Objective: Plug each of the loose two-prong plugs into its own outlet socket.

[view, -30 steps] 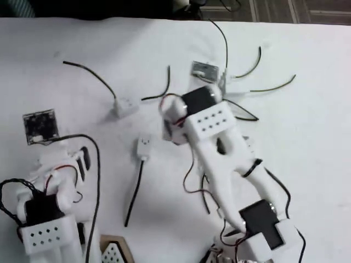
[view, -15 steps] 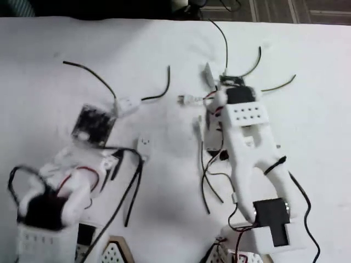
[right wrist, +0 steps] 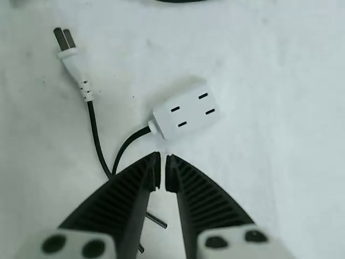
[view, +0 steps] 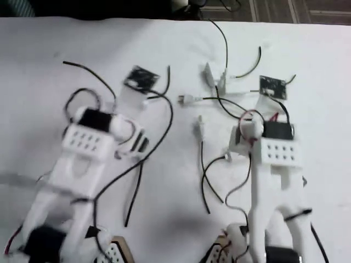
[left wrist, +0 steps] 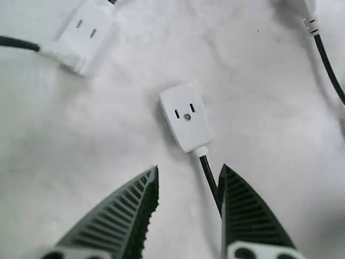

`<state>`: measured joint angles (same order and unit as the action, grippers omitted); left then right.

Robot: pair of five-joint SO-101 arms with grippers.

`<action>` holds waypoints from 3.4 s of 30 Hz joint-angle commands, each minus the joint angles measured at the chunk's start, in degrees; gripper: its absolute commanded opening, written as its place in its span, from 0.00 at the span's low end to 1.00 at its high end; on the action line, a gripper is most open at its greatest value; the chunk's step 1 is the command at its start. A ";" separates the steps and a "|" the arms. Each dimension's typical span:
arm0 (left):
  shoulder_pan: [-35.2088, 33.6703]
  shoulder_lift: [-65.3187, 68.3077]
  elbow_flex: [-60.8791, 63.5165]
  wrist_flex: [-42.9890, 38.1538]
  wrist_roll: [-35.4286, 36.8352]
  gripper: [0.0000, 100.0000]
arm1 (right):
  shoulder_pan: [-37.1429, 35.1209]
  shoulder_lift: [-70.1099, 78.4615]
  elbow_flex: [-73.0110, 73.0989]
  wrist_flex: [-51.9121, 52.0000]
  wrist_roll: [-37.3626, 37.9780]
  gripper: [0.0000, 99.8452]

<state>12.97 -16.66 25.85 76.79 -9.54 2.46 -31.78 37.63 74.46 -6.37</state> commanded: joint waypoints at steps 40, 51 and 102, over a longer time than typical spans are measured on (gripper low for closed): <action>-6.73 24.75 -4.92 -10.55 -0.53 0.25 | 0.13 -12.35 9.58 -8.40 6.24 0.02; -13.58 28.88 -11.87 -2.29 -5.54 0.24 | 0.13 -12.35 9.67 -8.31 6.24 0.02; 10.51 36.35 -18.81 1.23 -0.79 0.02 | 0.31 -12.35 9.67 -8.40 6.24 0.02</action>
<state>22.11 20.18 8.26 77.85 -10.59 2.11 -42.68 47.56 66.81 -0.57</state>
